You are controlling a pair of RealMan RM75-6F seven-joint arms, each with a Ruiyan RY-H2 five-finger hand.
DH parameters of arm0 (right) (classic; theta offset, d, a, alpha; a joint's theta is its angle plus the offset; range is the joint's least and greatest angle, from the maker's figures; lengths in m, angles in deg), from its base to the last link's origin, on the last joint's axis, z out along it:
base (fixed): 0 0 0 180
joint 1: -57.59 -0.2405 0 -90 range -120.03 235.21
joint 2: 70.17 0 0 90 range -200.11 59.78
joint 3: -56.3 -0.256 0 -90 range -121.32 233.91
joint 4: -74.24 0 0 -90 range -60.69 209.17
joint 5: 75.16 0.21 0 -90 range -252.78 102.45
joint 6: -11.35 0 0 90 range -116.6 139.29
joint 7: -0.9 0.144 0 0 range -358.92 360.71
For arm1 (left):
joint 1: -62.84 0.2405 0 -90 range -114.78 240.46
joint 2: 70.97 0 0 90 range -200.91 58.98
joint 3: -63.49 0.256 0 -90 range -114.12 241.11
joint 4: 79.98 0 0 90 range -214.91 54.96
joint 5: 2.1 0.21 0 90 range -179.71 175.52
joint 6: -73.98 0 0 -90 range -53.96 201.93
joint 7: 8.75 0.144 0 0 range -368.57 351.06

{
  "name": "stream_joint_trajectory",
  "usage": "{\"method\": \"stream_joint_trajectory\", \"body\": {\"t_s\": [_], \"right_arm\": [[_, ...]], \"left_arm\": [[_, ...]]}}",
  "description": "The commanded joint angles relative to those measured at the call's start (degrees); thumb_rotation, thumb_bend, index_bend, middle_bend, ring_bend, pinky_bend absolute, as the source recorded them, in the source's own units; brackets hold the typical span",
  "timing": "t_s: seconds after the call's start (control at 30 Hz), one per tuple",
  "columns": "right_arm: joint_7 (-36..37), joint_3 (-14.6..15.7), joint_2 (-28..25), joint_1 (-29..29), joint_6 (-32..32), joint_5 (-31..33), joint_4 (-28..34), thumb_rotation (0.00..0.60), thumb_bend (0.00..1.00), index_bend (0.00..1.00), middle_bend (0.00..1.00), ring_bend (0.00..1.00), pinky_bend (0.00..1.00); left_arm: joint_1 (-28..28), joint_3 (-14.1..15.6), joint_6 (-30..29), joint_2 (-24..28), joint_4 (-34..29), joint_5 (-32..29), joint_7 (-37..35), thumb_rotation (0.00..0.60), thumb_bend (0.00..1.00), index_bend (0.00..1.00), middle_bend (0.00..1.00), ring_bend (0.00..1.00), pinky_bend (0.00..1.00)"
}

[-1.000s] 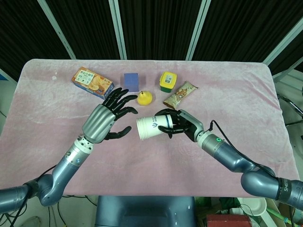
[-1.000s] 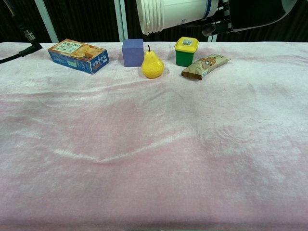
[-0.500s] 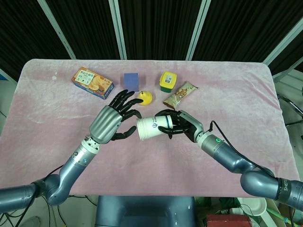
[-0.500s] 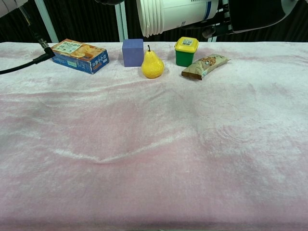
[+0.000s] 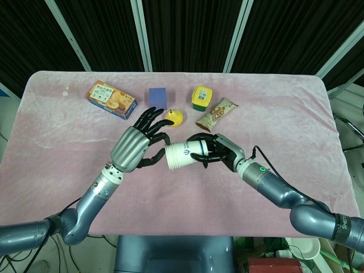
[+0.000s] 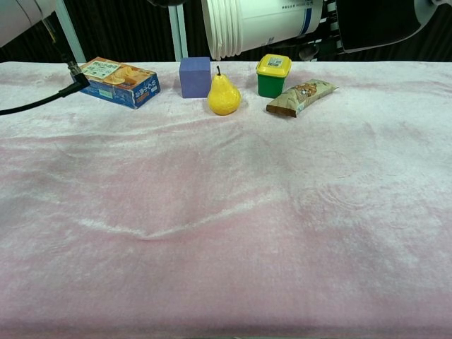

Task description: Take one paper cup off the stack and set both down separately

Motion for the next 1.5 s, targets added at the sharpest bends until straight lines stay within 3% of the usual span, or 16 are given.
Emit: {"method": "stream_joint_trajectory", "body": {"t_s": [0.03,0.93,1.5], "right_arm": [[-0.2,-0.2,0.1,0.1,-0.3,0.0,-0.1,0.6,0.41,0.64,0.54,0.65,0.67],[-1.7,-2.5,0.2,1.6,-3.5,0.7,0.0,0.6,0.41,0.64,0.55,0.65,0.67],[-2.4,-3.0,-0.1,2.4,-4.0,1.5,-0.8,0.6,0.41,0.65,0.55,0.65,0.67]], "left_arm": [[-0.2,0.0,0.2,-0.1,0.2,-0.1,0.1,0.6,0.43,0.49,0.22,0.0,0.01],[-2.0,0.7,0.8,-3.1,3.0,-0.2,0.5,0.6,0.43,0.49,0.24,0.0,0.03],[-1.4,0.4,-1.7,-4.0,4.3,0.0,0.9,0.6,0.63,0.64,0.33,0.0,0.08]]}}
